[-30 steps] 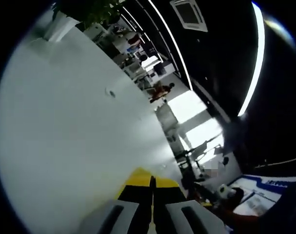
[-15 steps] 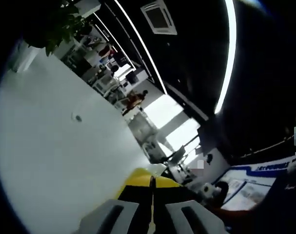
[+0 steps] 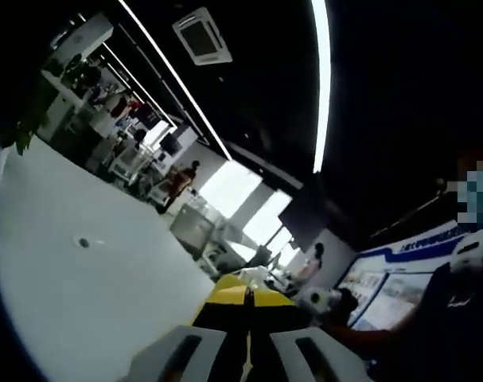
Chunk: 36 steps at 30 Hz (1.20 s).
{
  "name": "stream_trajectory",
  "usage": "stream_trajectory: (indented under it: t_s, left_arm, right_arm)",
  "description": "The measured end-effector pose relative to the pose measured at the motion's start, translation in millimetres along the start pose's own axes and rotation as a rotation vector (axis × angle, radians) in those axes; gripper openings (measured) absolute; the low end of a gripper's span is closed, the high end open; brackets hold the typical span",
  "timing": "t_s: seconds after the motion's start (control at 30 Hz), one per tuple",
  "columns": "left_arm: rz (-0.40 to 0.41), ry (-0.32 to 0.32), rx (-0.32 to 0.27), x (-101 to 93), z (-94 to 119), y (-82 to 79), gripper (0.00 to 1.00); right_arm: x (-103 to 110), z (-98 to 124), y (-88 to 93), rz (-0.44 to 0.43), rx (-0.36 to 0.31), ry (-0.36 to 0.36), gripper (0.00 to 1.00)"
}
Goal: Compare the silicone blocks by pressing each to a similar depth, holding the contact briefly, and releasing to observe deformation and rebound differences across the visible hardness samples.
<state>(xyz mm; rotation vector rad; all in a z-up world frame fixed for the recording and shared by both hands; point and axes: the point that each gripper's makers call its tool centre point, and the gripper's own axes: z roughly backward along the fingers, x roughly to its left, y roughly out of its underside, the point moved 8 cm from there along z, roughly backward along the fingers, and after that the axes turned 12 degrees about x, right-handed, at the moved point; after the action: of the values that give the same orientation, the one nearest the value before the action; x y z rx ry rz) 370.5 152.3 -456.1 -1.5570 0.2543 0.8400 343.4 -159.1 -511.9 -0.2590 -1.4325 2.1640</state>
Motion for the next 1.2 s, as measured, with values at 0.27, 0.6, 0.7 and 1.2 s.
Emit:
stream_trajectory:
  t_s: [0.27,0.6,0.7,1.2]
  left_arm:
    - [-0.025,0.089,-0.040,-30.3,-5,-10.5,0.00]
    - [-0.071,0.157,-0.010,-59.5,-13,-8.8,0.00]
    - [-0.067,0.185,-0.007,-63.9,-16,-6.9,0.00]
    - [-0.052,0.233,0.020,-67.7,-21,6.9,0.00]
  right_arm:
    - [12,-14,-34.1,0.048,-0.031,-0.107,0.86]
    - [31,-28,-62.7,0.073,-0.084,-0.238,0.70]
    - [43,-34,-69.8,0.050,-0.100,-0.319,0.65]
    - [64,-49,-83.9,0.032,-0.153,-0.453,0.42]
